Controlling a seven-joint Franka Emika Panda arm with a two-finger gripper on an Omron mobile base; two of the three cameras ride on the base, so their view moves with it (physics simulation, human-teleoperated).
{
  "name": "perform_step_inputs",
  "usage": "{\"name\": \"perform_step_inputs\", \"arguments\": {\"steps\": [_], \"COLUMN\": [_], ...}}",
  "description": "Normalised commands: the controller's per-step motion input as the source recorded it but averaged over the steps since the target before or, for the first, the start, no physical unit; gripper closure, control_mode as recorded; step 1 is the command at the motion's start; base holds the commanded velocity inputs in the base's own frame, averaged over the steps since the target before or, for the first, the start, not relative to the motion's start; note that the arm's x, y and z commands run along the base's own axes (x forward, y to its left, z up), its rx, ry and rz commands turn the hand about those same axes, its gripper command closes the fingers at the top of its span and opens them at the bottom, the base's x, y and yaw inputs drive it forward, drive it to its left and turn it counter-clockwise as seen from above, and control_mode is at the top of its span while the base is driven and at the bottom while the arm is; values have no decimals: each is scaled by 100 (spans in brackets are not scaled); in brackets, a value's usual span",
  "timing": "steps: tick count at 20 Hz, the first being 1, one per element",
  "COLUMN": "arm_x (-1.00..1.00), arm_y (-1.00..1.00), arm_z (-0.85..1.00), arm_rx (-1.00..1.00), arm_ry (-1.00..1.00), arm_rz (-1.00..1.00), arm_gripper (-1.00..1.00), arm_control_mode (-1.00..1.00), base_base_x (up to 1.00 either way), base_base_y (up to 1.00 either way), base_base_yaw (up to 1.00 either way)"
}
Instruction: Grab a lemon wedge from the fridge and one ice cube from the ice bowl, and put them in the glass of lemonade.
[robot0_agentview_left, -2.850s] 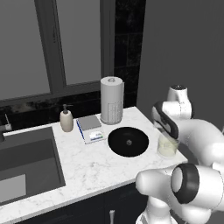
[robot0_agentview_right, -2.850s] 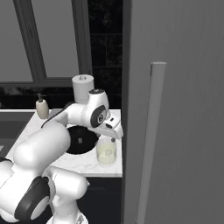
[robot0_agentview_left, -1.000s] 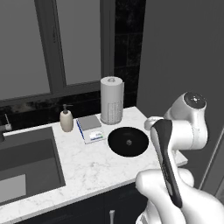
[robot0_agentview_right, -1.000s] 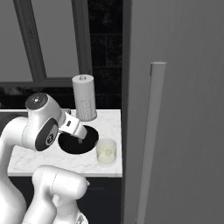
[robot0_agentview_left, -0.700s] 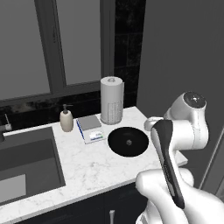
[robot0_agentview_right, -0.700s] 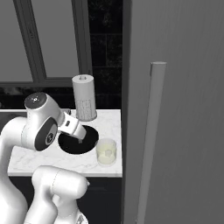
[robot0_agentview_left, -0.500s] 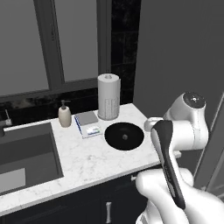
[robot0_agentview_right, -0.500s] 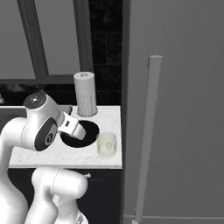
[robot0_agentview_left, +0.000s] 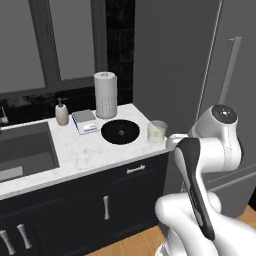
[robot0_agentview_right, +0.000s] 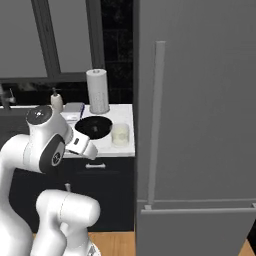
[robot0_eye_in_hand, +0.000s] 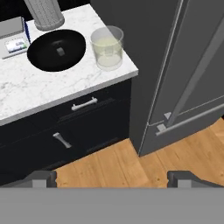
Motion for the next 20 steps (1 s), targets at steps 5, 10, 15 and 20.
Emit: {"name": "perform_step_inputs", "arguments": {"steps": [5, 10, 15, 20], "arm_x": [0, 0, 0, 0], "arm_y": [0, 0, 0, 0], "arm_z": [0, 0, 0, 0], "arm_rx": [0, 0, 0, 0], "arm_ry": [0, 0, 0, 0], "arm_rz": [0, 0, 0, 0], "arm_gripper": [-100, -100, -100, -100], "arm_control_mode": [100, 100, 100, 100], "base_base_x": [25, 50, 26, 0], "base_base_y": [-16, -42, -52, -7], "base_base_yaw": [-1, 0, -3, -31]}}
